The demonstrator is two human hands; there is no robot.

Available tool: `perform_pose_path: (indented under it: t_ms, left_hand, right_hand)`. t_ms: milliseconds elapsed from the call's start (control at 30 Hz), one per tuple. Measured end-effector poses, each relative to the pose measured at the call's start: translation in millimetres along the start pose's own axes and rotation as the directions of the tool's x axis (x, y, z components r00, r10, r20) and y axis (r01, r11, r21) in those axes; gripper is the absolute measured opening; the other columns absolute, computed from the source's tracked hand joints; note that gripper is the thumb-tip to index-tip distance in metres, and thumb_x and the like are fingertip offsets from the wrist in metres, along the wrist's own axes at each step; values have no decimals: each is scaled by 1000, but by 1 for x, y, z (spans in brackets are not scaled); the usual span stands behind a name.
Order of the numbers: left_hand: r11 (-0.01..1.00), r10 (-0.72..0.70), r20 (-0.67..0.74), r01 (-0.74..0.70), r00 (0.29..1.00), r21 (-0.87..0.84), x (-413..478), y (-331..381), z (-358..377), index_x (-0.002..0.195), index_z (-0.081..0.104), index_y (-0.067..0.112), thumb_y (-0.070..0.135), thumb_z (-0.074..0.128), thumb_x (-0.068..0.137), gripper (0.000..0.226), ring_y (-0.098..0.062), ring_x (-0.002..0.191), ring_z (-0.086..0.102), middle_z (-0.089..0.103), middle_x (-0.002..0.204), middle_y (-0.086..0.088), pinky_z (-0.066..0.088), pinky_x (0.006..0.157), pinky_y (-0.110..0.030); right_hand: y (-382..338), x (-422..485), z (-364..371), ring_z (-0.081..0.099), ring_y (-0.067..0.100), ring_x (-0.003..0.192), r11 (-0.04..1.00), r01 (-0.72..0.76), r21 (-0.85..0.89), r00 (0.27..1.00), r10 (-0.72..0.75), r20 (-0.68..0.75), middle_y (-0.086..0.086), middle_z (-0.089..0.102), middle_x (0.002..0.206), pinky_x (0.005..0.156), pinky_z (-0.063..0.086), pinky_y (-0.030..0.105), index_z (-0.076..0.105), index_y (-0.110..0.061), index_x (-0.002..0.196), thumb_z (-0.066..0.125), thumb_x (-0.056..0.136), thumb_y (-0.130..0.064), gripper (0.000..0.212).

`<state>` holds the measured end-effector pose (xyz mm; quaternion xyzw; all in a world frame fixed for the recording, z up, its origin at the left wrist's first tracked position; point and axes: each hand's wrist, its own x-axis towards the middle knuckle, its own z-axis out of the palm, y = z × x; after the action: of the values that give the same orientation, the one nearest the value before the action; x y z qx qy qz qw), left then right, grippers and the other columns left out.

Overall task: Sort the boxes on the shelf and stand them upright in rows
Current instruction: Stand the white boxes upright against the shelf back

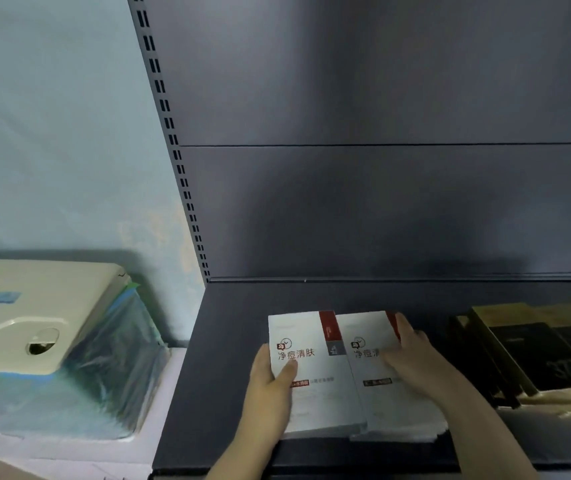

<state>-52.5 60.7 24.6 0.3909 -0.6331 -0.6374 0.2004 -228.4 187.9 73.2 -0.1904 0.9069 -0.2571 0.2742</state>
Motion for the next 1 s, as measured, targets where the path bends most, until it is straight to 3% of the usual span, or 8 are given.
perform_pose_path:
  t_ms: [133, 233, 333, 500, 600, 667, 800, 1000]
  left_hand:
    - [998, 33, 43, -31, 999, -46, -9, -4, 38, 119, 60, 36, 17, 51, 98, 29, -13, 108, 66, 66, 120, 4, 55, 93, -39]
    - [992, -6, 119, 21, 993, -128, -16, -4, 59, 116, 64, 30, 11, 54, 97, 29, -16, 101, 71, 74, 110, 1, 57, 89, -41]
    - [971, -58, 69, 72, 996, -228, -18, -2, 64, 109, 65, 19, 3, 60, 92, 24, -23, 94, 74, 78, 97, -2, 58, 81, -37]
    - [909, -65, -101, 17, 993, -416, -1, 5, 25, 112, 61, 9, -2, 62, 90, 25, -28, 80, 74, 78, 94, -11, 57, 68, -37]
    - [913, 6, -129, -58, 992, -404, 17, 17, 2, 119, 60, 14, 7, 61, 93, 28, -28, 86, 75, 77, 102, -8, 58, 69, -38]
    - [929, 64, -138, -110, 988, -352, 32, 27, -8, 121, 60, 17, 14, 61, 94, 27, -26, 90, 74, 77, 105, -7, 59, 72, -37]
    - [933, 119, -172, -170, 978, -317, 73, 45, -24, 120, 64, 26, 19, 55, 99, 24, -27, 98, 72, 76, 109, -5, 58, 85, -47]
    - [901, 74, -187, -146, 980, -408, 134, 54, -46, 126, 63, 30, 22, 48, 102, 29, -14, 85, 74, 77, 104, 2, 61, 65, -32]
  right_hand:
    - [10, 0, -19, 31, 34, 138, 976, 30, -218, 994, -52, -99, 13, 18, 157, 108, 40, 46, 9, -21, 153, 50, 95, -27, 71]
    - [5, -2, -18, 6, 24, 150, 963, 169, -209, 978, -190, -86, -2, -7, 163, 112, 36, 41, 14, -20, 154, 47, 98, -19, 66]
    - [-8, -5, -10, 14, 14, 148, 947, 316, -53, 943, -320, -88, -13, -1, 163, 109, 31, 29, 22, -26, 152, 46, 99, -15, 59]
    - [-23, -2, -6, 34, 15, 139, 937, 310, 160, 951, -304, -65, -7, 31, 155, 110, 34, 38, 29, -28, 147, 53, 96, -24, 57]
    - [-33, 5, 0, 50, 11, 123, 937, 267, 224, 953, -291, 82, -8, 42, 148, 103, 43, 37, 30, -27, 147, 58, 92, -38, 63]
    - [-42, 10, 6, 61, 8, 104, 924, 232, 304, 936, -297, 189, -10, 54, 134, 94, 52, 33, 31, -21, 149, 61, 92, -33, 65]
    - [-52, 18, 18, 66, 11, 86, 930, 280, 237, 927, -326, 184, -7, 50, 139, 70, 56, 24, 31, -24, 147, 59, 94, -24, 59]
    - [-42, 28, 10, 54, 2, 109, 950, 307, 58, 944, -311, 111, -13, 46, 140, 88, 43, 23, 36, -32, 143, 57, 94, -32, 53]
